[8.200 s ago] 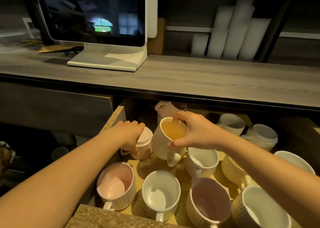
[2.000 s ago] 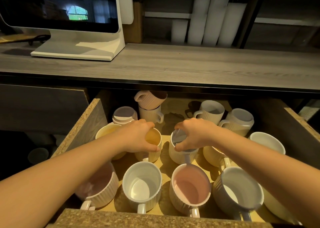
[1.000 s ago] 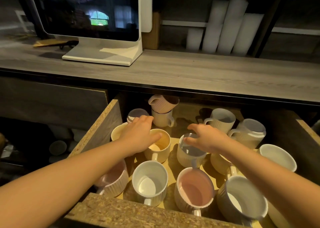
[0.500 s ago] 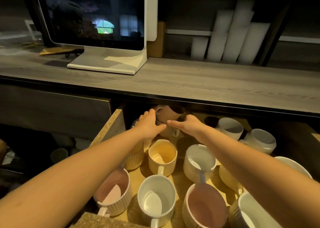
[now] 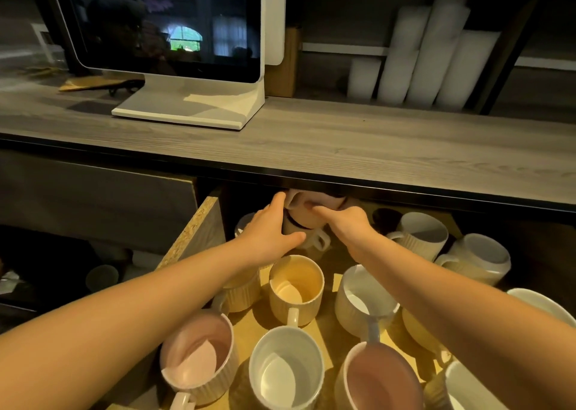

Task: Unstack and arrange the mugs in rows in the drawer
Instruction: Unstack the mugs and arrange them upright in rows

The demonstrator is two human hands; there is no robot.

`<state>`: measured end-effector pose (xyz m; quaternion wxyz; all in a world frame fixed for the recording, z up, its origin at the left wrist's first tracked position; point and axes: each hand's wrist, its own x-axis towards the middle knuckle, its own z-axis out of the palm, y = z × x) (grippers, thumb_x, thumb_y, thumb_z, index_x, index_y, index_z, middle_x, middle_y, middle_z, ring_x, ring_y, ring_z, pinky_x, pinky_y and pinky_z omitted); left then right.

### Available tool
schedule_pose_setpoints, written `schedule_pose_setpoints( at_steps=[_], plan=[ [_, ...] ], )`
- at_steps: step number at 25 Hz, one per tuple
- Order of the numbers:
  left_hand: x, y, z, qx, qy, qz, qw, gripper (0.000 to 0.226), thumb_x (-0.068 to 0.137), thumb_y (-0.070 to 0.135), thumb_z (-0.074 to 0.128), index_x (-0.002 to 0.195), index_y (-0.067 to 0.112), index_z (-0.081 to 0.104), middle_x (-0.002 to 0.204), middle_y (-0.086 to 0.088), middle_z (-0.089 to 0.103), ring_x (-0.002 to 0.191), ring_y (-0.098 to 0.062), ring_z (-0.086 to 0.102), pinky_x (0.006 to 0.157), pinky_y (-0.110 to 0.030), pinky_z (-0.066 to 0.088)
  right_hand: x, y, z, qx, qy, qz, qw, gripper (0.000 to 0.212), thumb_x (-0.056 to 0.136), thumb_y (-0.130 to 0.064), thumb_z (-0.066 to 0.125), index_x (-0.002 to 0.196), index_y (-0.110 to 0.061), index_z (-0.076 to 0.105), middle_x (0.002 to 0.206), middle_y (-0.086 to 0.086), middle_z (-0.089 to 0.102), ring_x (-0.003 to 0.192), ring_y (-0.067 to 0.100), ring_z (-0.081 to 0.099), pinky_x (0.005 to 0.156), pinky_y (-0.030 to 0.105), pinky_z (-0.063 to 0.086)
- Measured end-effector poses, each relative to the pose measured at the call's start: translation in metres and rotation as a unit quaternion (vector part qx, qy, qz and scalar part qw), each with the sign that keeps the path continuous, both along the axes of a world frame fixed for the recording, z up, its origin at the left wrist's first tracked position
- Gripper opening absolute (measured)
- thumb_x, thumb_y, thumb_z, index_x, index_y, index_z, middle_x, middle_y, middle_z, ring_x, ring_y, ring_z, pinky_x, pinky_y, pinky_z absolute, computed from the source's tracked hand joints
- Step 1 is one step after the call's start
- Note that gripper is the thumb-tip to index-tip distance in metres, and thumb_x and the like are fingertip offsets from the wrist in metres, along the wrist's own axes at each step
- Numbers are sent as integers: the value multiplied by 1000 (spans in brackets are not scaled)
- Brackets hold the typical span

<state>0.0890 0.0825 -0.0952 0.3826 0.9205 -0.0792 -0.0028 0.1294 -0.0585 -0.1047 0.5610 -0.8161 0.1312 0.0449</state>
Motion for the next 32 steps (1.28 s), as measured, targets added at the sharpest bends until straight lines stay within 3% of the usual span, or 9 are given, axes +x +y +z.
schedule_pose_setpoints(
  at_steps=[4, 7, 10, 13, 18, 22, 24, 29, 32],
  plan=[
    [-28, 2, 9, -27, 22, -57, 998, 70, 89, 22, 61, 144, 30, 18, 132, 9, 42, 122, -8, 41, 85, -16, 37, -20, -16, 10, -31, -55, 37, 997, 64, 75, -39, 74, 123, -6, 47, 106, 5, 54, 92, 14, 50, 57, 16, 38],
    [-42, 10, 15, 30, 19, -98, 995, 68, 88, 27, 62, 142, 32, 23, 138, 9, 44, 122, -8, 46, 79, -7, 39, -39, -31, 15, -40, -77, 79, 993, 73, 72, -35, 77, 131, -12, 40, 112, -1, 49, 95, 10, 48, 56, 15, 41],
    [-48, 15, 23, 78, 17, -107, 991, 77, 84, 31, 67, 145, 32, 19, 148, 7, 36, 132, -12, 39, 96, -21, 41, -58, -45, 23, -50, -96, 131, 985, 70, 71, -33, 78, 130, -21, 42, 108, -9, 50, 90, 8, 51, 57, 14, 44],
    [-51, 9, 29, 42, 57, -137, 988, 88, 78, 33, 72, 145, 33, 15, 149, 9, 32, 136, -13, 36, 103, -28, 39, -77, -60, 30, -60, -100, 176, 978, 68, 68, -36, 79, 126, -31, 43, 107, -15, 53, 90, 5, 55, 61, 13, 46],
    [-55, -19, 26, -68, 31, -171, 982, 86, 70, 27, 80, 133, 40, 25, 134, 11, 45, 123, -11, 47, 99, -32, 48, -98, -81, 34, 38, -81, 234, 968, 63, 67, -36, 78, 123, -36, 47, 111, -16, 61, 101, 6, 60, 65, 11, 53],
    [-49, -29, 23, -46, -11, -183, 982, 84, 66, 27, 83, 131, 37, 32, 126, 12, 49, 116, -9, 50, 96, -30, 50, -97, -106, 48, 107, 15, 295, 949, 53, 73, -41, 69, 123, -35, 51, 118, -8, 63, 112, 14, 61, 87, 26, 55],
    [-44, -33, 22, -17, -26, -192, 981, 84, 66, 31, 83, 134, 34, 33, 125, 12, 49, 115, -8, 50, 94, -27, 50, -96, -110, 53, 74, 35, 306, 949, 48, 73, -51, 64, 117, -38, 51, 117, -12, 63, 109, 11, 62, 84, 24, 55],
    [-33, -49, 18, 27, -52, -198, 978, 83, 68, 32, 81, 136, 33, 32, 122, 15, 47, 112, -5, 47, 83, -15, 47, -85, -102, 43, -22, -5, 193, 981, 60, 74, -44, 71, 126, -24, 50, 110, -3, 61, 96, 17, 65, 76, 25, 58],
    [-20, -50, 14, 68, -47, -202, 976, 80, 74, 32, 76, 139, 33, 28, 134, 9, 46, 122, -11, 46, 91, -23, 46, -74, -97, 37, -53, -46, 107, 992, 58, 74, -37, 74, 125, -22, 50, 106, -4, 59, 90, 13, 64, 72, 23, 57]
  ],
)
